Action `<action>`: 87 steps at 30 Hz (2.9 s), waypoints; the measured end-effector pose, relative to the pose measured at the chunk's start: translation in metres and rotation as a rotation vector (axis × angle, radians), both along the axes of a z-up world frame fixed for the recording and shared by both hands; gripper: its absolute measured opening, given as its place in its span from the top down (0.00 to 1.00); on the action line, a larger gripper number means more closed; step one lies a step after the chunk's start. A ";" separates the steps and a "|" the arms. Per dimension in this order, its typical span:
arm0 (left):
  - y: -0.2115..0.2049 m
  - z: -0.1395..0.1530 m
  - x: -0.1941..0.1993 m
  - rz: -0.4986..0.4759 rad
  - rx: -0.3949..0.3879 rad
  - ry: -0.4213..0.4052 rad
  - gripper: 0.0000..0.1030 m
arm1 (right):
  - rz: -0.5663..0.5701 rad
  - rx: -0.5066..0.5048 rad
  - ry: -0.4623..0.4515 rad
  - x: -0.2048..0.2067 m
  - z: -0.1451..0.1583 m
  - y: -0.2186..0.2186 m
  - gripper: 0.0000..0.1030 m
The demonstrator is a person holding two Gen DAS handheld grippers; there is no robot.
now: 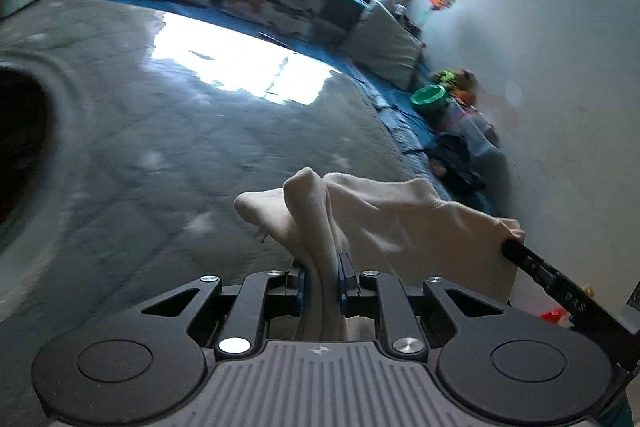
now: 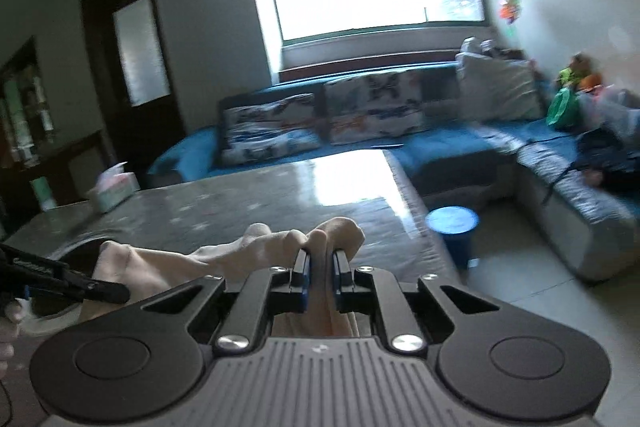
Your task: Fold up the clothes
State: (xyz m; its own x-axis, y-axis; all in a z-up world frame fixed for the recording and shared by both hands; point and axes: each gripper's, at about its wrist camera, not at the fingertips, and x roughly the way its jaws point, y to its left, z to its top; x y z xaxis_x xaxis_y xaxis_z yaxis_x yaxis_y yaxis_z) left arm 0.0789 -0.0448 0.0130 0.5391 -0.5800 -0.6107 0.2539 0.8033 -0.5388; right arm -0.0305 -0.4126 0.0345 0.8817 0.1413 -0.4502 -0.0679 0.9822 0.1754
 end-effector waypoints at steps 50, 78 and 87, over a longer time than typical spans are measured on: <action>-0.020 -0.013 -0.017 -0.142 0.219 0.023 0.86 | 0.031 -0.116 0.117 0.001 -0.046 0.013 0.64; -0.093 -0.025 0.041 -0.258 0.084 -0.050 0.85 | 0.152 -0.178 0.156 0.055 -0.067 0.054 0.65; -0.091 -0.034 0.051 -0.223 0.086 -0.017 0.85 | 0.153 -0.178 0.169 0.061 -0.069 0.056 0.64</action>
State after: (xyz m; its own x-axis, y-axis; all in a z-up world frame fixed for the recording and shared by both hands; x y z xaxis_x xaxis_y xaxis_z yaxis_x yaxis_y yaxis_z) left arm 0.1299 -0.1358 -0.0209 0.4141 -0.6321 -0.6550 0.4392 0.7690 -0.4644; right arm 0.0300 -0.3566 -0.0348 0.7666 0.1723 -0.6186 -0.2017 0.9792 0.0228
